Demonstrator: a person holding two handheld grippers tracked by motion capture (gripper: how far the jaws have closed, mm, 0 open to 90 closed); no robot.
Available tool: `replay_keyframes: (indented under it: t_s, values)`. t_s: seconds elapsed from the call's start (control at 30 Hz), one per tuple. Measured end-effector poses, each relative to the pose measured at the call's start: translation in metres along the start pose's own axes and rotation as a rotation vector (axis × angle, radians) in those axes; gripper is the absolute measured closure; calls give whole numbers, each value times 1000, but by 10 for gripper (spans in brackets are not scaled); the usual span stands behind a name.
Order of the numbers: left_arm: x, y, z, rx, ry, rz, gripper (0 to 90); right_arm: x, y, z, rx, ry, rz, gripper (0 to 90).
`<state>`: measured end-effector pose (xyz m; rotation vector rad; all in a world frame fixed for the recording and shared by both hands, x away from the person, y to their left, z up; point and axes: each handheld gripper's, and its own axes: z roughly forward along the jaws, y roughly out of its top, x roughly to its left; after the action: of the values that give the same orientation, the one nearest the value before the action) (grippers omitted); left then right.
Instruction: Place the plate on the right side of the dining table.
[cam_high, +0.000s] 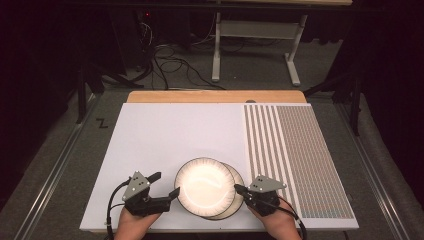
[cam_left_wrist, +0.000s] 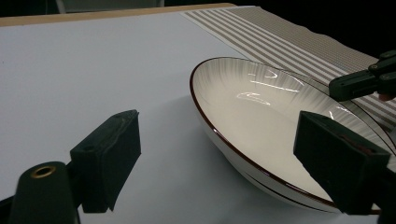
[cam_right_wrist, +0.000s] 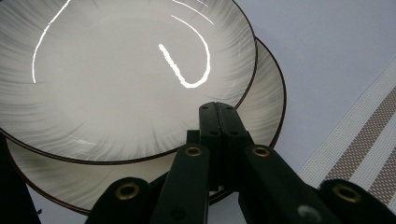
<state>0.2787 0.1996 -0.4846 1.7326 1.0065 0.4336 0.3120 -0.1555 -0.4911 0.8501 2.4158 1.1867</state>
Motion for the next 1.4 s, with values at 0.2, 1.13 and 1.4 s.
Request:
replay_keyframes:
  t_s: [0.2,1.13,1.4]
  values:
    - [1,0,-1,-5,8,-6,155,-1,1,3,0,1,-3,900]
    - [10,10,10,128,-112,-194,176,6,6,13,22,46,-34,900]
    - [12,22,17,249,-139,-256,195,5,6,14,24,47,-32,900]
